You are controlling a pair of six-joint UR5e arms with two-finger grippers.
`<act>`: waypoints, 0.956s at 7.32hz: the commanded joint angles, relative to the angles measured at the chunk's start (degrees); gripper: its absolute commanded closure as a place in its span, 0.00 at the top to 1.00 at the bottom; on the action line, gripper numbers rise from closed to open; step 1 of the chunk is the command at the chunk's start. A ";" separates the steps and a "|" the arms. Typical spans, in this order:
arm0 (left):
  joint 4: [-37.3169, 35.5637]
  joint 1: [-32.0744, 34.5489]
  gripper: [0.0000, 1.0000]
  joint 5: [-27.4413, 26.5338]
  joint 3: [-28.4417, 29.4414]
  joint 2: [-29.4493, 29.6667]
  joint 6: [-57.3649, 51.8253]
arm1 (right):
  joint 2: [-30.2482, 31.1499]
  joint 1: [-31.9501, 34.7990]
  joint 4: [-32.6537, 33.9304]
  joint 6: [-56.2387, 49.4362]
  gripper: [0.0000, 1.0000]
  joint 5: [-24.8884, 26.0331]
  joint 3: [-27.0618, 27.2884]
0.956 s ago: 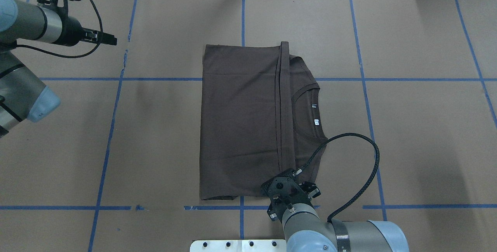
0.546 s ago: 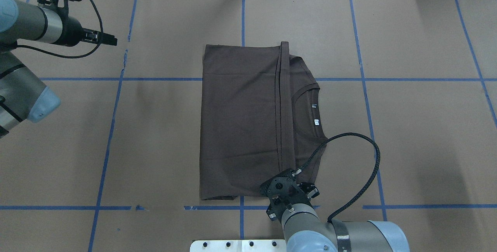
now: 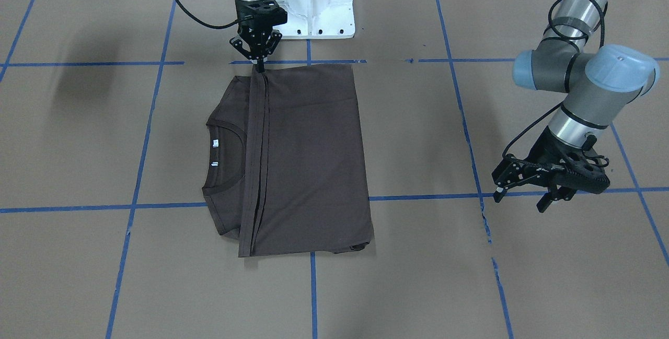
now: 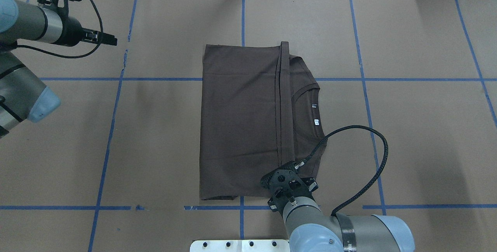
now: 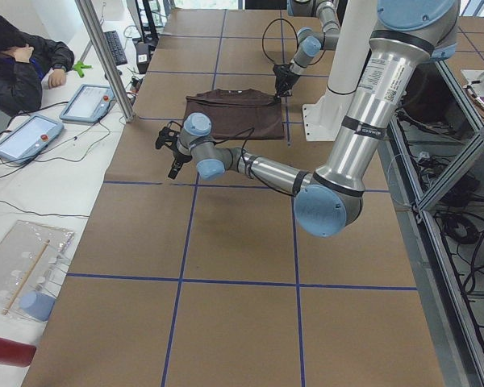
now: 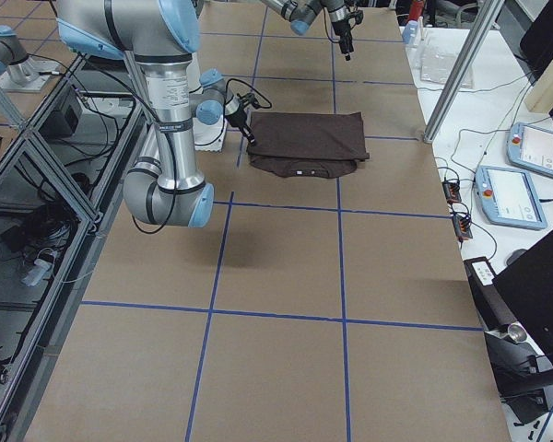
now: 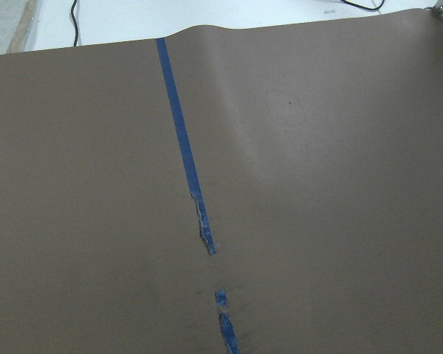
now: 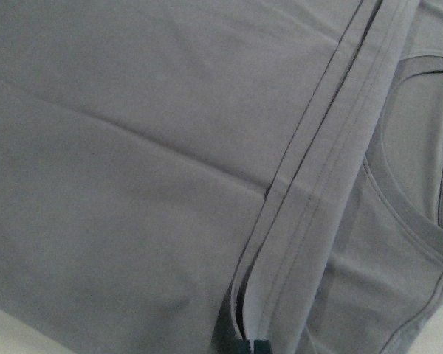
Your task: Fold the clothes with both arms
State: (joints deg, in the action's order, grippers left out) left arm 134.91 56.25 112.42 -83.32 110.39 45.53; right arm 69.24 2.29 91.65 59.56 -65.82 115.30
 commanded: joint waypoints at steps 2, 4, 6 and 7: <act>0.00 0.00 1.00 -0.01 0.00 0.00 0.09 | 0.55 0.00 -0.16 1.25 0.00 0.34 0.45; 0.00 0.00 1.00 -0.09 -0.09 0.00 0.18 | 4.39 0.00 -0.42 9.73 0.00 0.25 0.89; 0.00 0.00 1.00 -0.01 -0.09 0.00 0.26 | 8.61 -0.52 -0.42 16.87 0.00 0.43 3.95; 0.00 0.00 1.00 -0.09 0.00 0.00 0.26 | 9.68 -1.83 -0.42 21.25 0.00 0.77 3.97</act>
State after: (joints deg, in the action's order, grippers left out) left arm 134.91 56.25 112.39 -83.39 110.39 45.76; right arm 77.03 1.62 91.24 75.64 -65.34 118.48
